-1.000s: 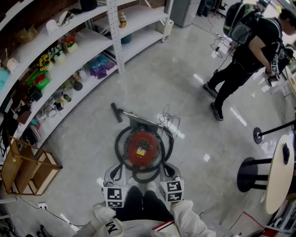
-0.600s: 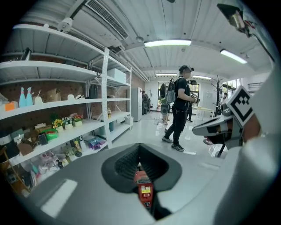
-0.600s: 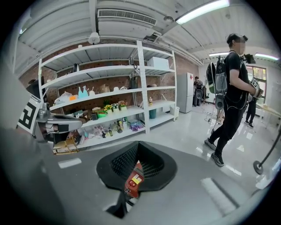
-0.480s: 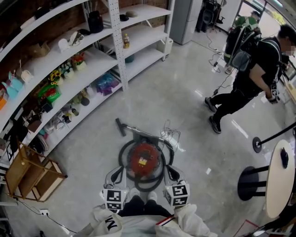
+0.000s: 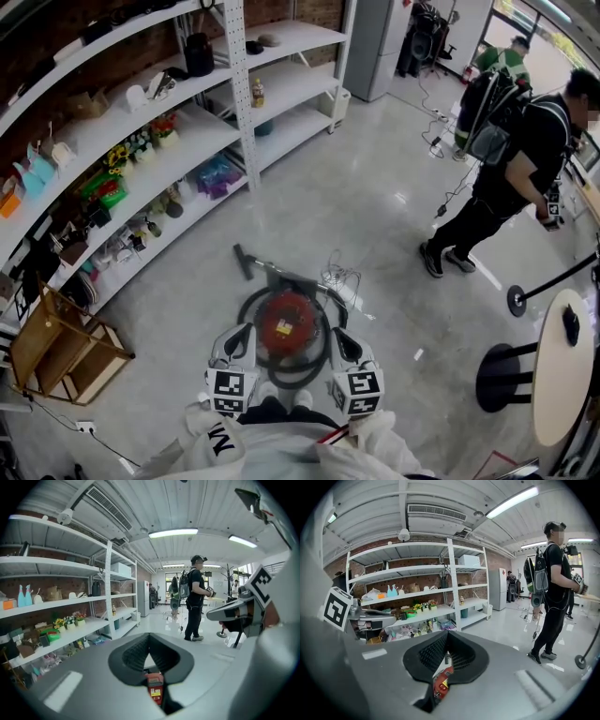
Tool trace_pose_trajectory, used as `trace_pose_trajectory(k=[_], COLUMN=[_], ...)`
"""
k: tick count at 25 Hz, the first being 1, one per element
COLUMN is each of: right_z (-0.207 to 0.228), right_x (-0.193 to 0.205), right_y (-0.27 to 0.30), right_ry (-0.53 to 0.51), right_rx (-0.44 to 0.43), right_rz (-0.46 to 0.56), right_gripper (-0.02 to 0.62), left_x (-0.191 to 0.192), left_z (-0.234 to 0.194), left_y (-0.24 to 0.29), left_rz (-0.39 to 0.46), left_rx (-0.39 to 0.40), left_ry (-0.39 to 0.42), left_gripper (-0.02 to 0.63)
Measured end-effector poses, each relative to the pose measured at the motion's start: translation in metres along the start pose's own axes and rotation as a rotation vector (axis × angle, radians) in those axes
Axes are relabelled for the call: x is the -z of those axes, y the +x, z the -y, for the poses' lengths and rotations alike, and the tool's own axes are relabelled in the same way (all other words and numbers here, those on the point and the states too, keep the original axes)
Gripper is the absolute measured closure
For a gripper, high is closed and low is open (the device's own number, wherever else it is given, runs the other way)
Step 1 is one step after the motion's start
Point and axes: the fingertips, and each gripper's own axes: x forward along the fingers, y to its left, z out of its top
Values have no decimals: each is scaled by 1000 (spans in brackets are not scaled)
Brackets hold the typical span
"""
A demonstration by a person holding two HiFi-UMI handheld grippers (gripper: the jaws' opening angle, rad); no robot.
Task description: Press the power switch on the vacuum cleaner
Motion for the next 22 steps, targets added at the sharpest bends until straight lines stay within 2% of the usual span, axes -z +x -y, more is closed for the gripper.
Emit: trace_pose_trajectory(k=[11,22], right_z=[13,26], right_x=[-28,-7], right_y=[-17,-28], right_ry=[-6,-6], right_rx=[-12,-52], right_rz=[68,46], right_gripper=[595,595], left_x=[-29,-15], left_z=[15,28], left_y=[-3,-14], left_rz=[48,26], left_rx=[-21,-83], left_ry=[22,12], left_gripper=[606,606])
